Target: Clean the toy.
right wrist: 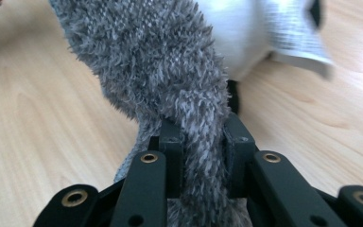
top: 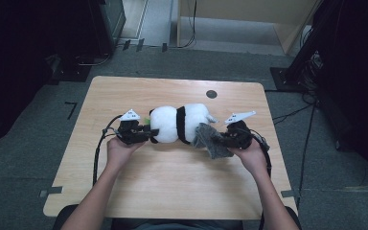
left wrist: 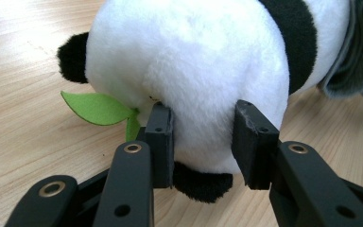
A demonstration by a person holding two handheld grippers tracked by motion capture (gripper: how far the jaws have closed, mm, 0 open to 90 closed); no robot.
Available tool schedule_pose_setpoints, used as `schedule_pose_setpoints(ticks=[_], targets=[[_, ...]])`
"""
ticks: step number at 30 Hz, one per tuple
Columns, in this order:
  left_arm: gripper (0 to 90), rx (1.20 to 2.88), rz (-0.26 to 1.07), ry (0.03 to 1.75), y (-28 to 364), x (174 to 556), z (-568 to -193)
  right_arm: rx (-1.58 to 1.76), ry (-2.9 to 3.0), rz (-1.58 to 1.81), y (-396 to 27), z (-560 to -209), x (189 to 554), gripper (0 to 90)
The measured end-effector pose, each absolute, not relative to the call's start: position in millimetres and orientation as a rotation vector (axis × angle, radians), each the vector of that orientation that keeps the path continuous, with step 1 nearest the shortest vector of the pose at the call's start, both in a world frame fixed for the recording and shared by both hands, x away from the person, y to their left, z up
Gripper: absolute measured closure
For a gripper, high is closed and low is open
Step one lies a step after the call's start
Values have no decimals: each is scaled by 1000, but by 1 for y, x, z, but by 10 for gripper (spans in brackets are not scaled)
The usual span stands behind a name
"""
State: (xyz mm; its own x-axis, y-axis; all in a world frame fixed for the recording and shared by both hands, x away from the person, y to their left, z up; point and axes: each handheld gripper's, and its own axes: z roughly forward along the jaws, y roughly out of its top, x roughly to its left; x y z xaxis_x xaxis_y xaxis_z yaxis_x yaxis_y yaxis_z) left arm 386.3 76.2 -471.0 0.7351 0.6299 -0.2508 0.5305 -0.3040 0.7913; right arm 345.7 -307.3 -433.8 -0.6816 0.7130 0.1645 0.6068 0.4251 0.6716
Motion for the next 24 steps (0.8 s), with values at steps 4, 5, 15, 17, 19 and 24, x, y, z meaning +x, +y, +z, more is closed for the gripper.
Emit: schedule_pose_setpoints(ticks=[4,5,15,17,19,24], targets=[[625,1977,131,883,76,386,-471,1240,2475,1094,-320,-430,352,754],[625,1978,131,882,76,386,-471,1254,2458,1090,-322,-430,354,754],[619,1977,135,884,76,386,-471,1364,2294,1060,-343,-421,372,756],[618,1977,134,885,76,386,-471,1379,2253,1052,-343,-418,376,756],[618,1975,130,885,76,386,-471,1396,2223,1058,-342,-417,381,755],[613,1970,122,885,77,387,-472,1387,2224,1076,-322,-424,391,754]])
